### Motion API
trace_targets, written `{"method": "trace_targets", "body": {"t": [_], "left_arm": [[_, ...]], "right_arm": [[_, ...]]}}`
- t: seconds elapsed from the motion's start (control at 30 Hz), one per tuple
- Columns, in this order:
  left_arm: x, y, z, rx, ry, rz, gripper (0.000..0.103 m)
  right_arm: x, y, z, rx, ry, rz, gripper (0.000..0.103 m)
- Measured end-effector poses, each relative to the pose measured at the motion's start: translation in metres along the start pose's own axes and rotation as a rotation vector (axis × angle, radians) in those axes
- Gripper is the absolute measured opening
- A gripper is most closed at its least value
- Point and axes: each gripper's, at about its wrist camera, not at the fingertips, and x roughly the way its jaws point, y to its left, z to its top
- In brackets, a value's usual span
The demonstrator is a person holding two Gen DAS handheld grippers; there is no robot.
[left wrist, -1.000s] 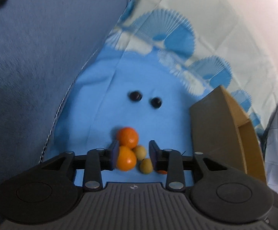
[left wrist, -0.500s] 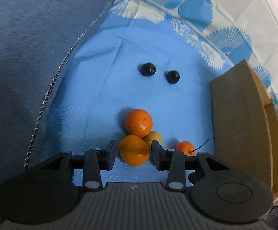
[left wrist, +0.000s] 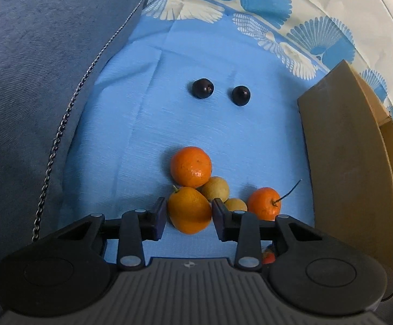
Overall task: Organize fruits
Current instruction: 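Grasp another orange with the left gripper while the right gripper grasps another red tomato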
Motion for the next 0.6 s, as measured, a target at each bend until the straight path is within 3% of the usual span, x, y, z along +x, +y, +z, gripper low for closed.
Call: {"method": "trace_targets", "body": {"t": [0.27, 0.43, 0.6], "left_arm": [[-0.011, 0.003, -0.011, 0.000, 0.038, 0.007, 0.040], [-0.009, 0.000, -0.017, 0.030, 0.060, 0.023, 0.040], [-0.006, -0.005, -0.019, 0.055, 0.062, 0.038, 0.040]], "right_arm": [[-0.003, -0.016, -0.003, 0.042, 0.045, -0.062, 0.031], [0.006, -0.019, -0.008, 0.069, 0.109, -0.056, 0.032], [0.008, -0.017, -0.011, 0.057, 0.108, -0.058, 0.032]]}}
